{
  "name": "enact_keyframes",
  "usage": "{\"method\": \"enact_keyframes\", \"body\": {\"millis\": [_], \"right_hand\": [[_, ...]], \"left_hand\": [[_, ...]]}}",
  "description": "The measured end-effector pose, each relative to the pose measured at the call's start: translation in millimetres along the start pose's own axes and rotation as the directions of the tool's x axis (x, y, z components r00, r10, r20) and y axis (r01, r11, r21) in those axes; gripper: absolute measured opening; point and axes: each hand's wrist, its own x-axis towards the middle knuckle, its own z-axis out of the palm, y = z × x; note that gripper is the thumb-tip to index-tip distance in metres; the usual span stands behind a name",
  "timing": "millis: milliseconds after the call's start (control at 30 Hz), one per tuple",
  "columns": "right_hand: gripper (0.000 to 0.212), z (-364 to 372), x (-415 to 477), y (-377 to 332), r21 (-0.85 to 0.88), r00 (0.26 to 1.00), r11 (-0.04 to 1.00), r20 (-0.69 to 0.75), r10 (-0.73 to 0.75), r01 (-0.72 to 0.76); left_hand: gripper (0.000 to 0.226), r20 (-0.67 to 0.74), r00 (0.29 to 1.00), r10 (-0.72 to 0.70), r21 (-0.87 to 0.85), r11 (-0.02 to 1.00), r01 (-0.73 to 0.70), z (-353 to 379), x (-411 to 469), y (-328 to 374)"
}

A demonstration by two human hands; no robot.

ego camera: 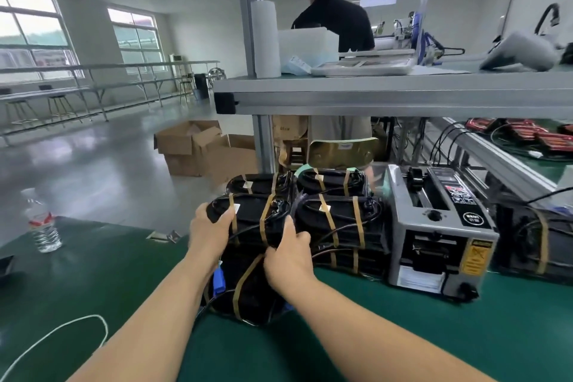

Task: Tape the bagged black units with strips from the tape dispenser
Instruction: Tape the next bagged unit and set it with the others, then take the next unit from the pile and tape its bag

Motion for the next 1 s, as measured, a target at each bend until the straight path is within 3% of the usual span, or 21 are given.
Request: {"method": "enact_keyframes", "body": {"millis": [100, 267, 433, 500, 600, 700, 800, 1000], "right_hand": [[0.06, -2, 5, 5, -0.038, 0.998, 0.999, -0.054, -0.029, 0.027], [0.061, -8, 9, 1, -0.132, 0.998, 0.99, -0.027, -0.058, 0.054], [0.078, -22, 0, -1, -0.178, 0.999, 0.984, 0.05, -0.023, 0.032], [0.085, -32, -8, 0, -0.168, 0.998, 0.985, 0.06, -0.019, 0.029], [0.078, -55, -24, 4, -0.151, 0.993, 0.982, 0.019, -0.113, 0.114], [0.063, -90, -43, 16, -0.104, 0.979, 0.977, -0.061, -0.192, 0.185], [0.059, -135, -61, 41, -0.072, 0.958, 0.973, -0.172, -0.228, 0.218], [0.029, -243, -94, 129, 0.04, 0.898, 0.987, -0.422, -0.126, 0.157]], "left_hand": [[0.036, -0.076, 0.996, -0.053, 0.084, 0.995, 0.059, 7, -1, 7], [0.061, -0.124, 0.987, -0.098, 0.387, 0.911, 0.139, 8, 4, 14], [0.063, -0.058, 0.993, -0.107, 0.3, 0.946, 0.119, 4, -3, 17], [0.067, -0.094, 0.995, -0.04, 0.365, 0.928, 0.071, 3, -13, 23], [0.07, -0.134, 0.972, 0.192, 0.423, 0.898, -0.119, 9, -39, 48], [0.059, -0.03, 0.881, 0.472, 0.379, 0.821, -0.427, 35, -77, 84], [0.051, 0.126, 0.765, 0.631, 0.258, 0.724, -0.64, 74, -134, 118], [0.048, 0.326, 0.508, 0.797, -0.038, 0.548, -0.835, 172, -246, 163]]}}
